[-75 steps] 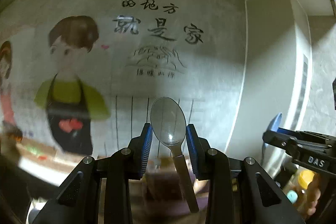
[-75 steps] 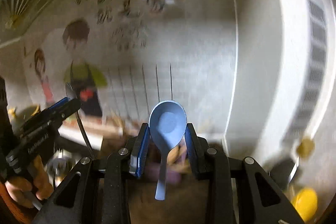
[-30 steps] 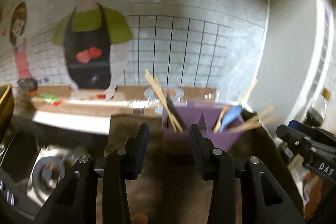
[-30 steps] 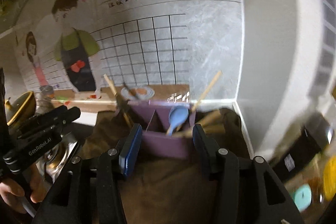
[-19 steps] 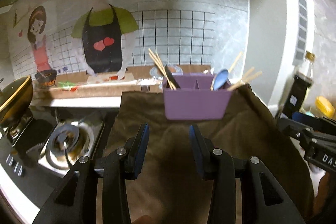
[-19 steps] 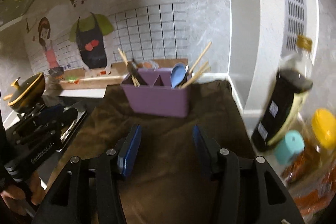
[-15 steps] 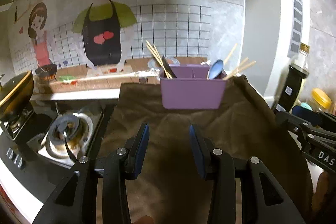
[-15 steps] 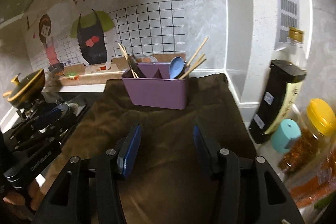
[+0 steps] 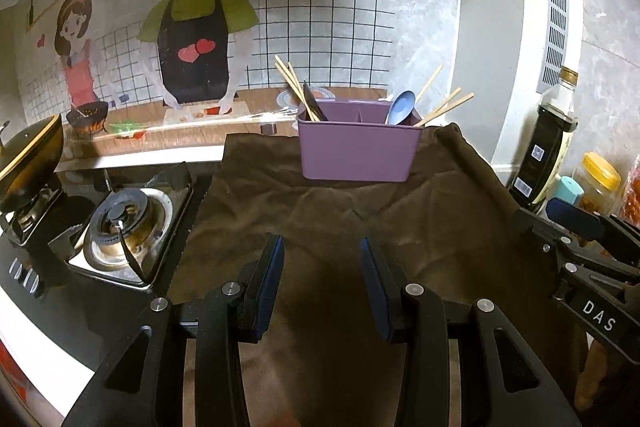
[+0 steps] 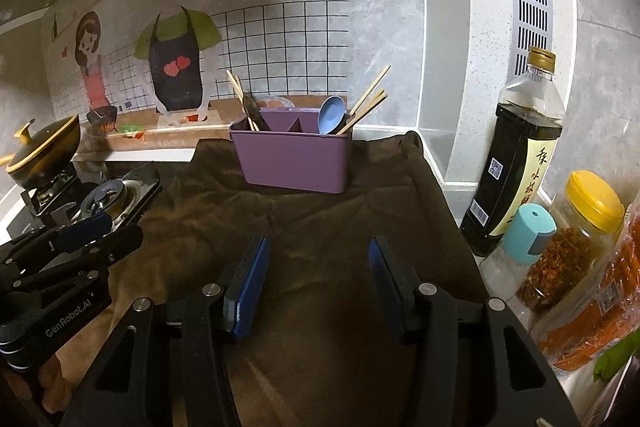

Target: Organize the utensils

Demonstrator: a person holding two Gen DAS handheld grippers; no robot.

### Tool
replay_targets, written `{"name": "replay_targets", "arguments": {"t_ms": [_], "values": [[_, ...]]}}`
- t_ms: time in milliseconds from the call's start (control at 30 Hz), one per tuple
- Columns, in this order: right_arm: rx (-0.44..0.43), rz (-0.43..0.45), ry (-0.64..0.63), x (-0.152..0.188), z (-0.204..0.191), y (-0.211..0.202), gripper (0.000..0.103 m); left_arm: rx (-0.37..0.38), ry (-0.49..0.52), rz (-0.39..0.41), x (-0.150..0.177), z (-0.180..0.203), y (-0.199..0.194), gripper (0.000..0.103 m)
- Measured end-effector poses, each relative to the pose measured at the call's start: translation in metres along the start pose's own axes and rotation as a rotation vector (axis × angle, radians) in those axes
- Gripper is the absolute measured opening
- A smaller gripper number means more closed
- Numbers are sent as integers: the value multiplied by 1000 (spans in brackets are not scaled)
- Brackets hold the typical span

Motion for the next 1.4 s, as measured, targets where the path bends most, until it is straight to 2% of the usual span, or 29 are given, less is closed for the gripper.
{"name": "replay_targets", "arguments": {"t_ms": [1400], "values": [[7, -1, 9, 1, 5, -2, 49, 6, -10, -11, 2, -1, 2, 41]]}}
Point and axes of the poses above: each gripper's, at about its wrist camera, not at the fingertips, and y roughly the way its jaws point, z to its right, x to its underside, the point moved 9 cm from there along y, roughly the way its jaws point, and after that the axes turned 7 degrees about x, right-handed, at the moved point
